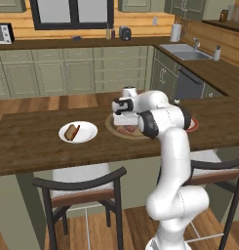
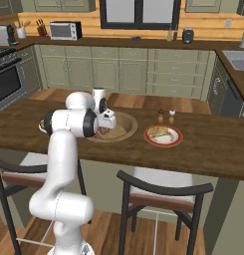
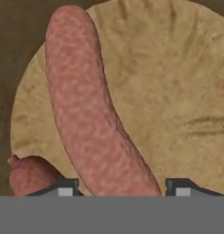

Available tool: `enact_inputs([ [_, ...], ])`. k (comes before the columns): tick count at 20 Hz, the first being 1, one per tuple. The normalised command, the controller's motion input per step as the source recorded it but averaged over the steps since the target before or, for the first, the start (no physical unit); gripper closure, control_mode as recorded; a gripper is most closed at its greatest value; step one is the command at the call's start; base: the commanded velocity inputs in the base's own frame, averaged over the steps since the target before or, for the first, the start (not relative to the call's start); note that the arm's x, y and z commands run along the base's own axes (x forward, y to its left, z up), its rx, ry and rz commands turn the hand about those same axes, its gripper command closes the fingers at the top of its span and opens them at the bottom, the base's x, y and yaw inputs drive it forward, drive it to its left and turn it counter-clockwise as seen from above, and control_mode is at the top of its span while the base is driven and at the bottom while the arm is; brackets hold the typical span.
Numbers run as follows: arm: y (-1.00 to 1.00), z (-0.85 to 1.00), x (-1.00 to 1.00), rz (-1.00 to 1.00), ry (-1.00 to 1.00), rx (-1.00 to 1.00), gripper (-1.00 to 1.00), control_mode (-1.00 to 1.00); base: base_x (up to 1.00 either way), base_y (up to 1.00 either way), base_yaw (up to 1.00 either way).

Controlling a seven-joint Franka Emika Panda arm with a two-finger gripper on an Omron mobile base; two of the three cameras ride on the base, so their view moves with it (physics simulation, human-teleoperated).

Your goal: Place one bun and one sausage from the bowl on each plate.

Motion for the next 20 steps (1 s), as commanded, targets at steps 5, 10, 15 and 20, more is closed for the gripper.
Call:
enact_inputs([
  [5, -0.12, 0.09, -0.98, 0.02, -0.2, 0.12, 1.0, -1.0, 0.0, 0.0, 0.0],
  [10, 0.1, 0.29, -0.9, 0.0, -0.32, 0.1, 1.0, -1.0, 0.0, 0.0, 0.0],
  [15, 0.87, 0.55, -0.95, -0.02, -0.31, 0.05, 1.0, -1.0, 0.0, 0.0, 0.0],
  [20, 0.79, 1.0, -0.13, -0.07, -0.2, 0.07, 1.0, -1.0, 0.0, 0.0, 0.0],
])
